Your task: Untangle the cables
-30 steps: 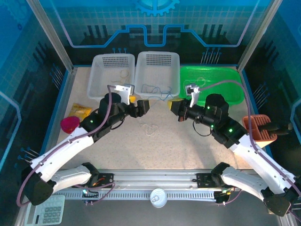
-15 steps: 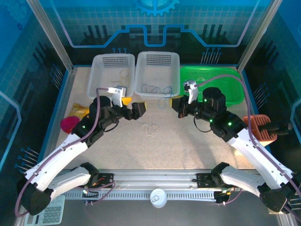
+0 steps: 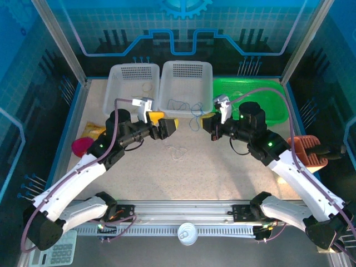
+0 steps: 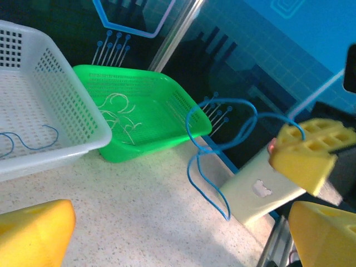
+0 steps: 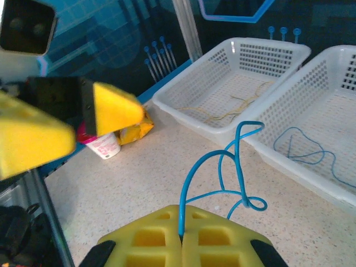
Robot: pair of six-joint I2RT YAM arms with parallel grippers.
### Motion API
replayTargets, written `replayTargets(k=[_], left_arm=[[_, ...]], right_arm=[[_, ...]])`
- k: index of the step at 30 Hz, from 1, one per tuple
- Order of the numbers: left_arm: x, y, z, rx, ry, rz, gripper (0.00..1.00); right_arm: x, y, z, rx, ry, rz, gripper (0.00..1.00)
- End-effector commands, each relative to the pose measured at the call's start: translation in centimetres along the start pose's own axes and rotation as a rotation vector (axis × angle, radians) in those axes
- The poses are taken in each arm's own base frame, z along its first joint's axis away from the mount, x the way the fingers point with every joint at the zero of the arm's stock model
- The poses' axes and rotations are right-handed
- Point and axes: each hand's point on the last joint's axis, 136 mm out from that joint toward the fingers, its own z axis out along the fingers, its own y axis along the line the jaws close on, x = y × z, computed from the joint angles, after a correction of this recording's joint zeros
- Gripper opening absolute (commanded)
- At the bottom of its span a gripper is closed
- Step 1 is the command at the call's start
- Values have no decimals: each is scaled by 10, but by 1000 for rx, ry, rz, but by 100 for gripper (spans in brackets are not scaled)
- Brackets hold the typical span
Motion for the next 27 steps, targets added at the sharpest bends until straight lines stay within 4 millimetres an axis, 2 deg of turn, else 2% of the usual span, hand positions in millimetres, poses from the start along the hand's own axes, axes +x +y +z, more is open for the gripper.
replayTargets(k=[1, 5, 14, 27], left_arm=[[-18, 5, 1, -27, -30, -6, 99], [-18, 4, 12, 16, 2, -12, 99], [-19, -6, 30, 133, 38, -49, 97], [-14, -22, 39, 280, 60, -130, 82]], right_arm=[[3, 13, -2, -86, 5, -45, 0], [3, 24, -4, -149, 2, -38, 0], [2, 34, -8, -200, -20, -12, 0], [1, 38, -8, -217, -32, -1, 0]])
